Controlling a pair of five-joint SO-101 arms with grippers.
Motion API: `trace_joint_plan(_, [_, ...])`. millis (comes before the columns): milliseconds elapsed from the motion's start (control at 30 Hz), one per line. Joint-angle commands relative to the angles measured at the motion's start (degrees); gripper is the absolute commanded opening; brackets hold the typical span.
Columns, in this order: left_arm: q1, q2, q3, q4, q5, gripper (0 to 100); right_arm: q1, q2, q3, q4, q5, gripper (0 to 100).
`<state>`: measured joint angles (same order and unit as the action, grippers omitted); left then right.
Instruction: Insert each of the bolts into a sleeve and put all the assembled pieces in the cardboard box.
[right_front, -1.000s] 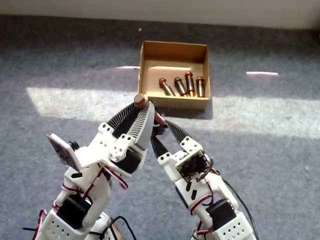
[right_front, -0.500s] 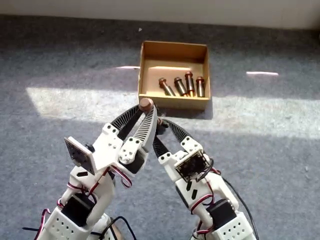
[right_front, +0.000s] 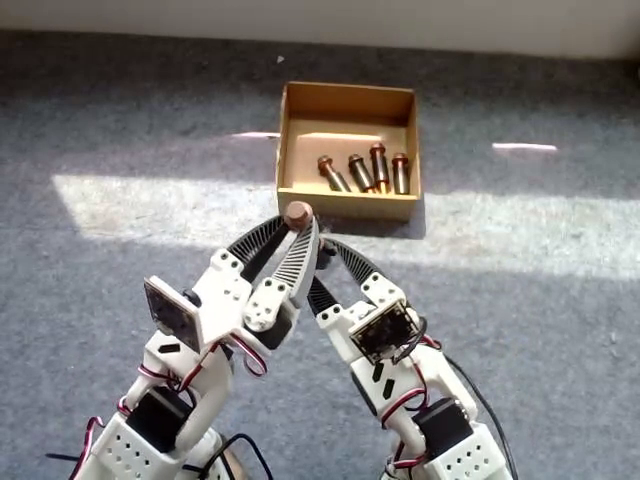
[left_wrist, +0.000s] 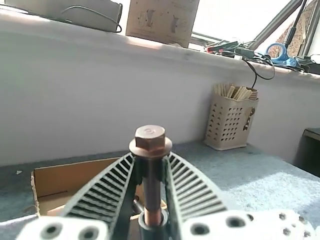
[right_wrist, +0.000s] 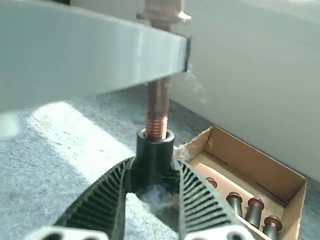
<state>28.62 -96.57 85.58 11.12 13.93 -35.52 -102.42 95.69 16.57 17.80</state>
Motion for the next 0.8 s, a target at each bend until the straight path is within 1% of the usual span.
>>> trace_joint_plan(0, [3.21, -0.13, 0.66, -0.44, -5.71, 0, 1.45, -0.84, 8.22, -0.40, 0.35, 0.6])
trace_joint_plan(200, [3.82, -0.13, 1.36, -0.26, -5.98, 0, 4.53, -0.84, 8.22, -2.42, 0.26, 0.6])
trace_joint_plan(333, [3.82, -0.13, 1.36, -0.18, -5.98, 0, 6.46, -0.84, 8.22, -4.09, -4.31, 0.6])
trace_joint_plan(400, [3.82, -0.04, 1.45, -0.09, -6.07, 0, 7.08, -0.84, 8.22, -4.53, -5.01, 0.6])
trace_joint_plan(500, [3.82, -0.04, 1.36, 1.76, -6.07, 0, 6.99, -0.84, 8.22, -4.44, -5.01, 0.6])
trace_joint_plan(767, [3.82, -0.04, 1.45, 2.20, -6.15, 0, 6.81, -0.84, 8.22, -4.18, -4.92, 0.6])
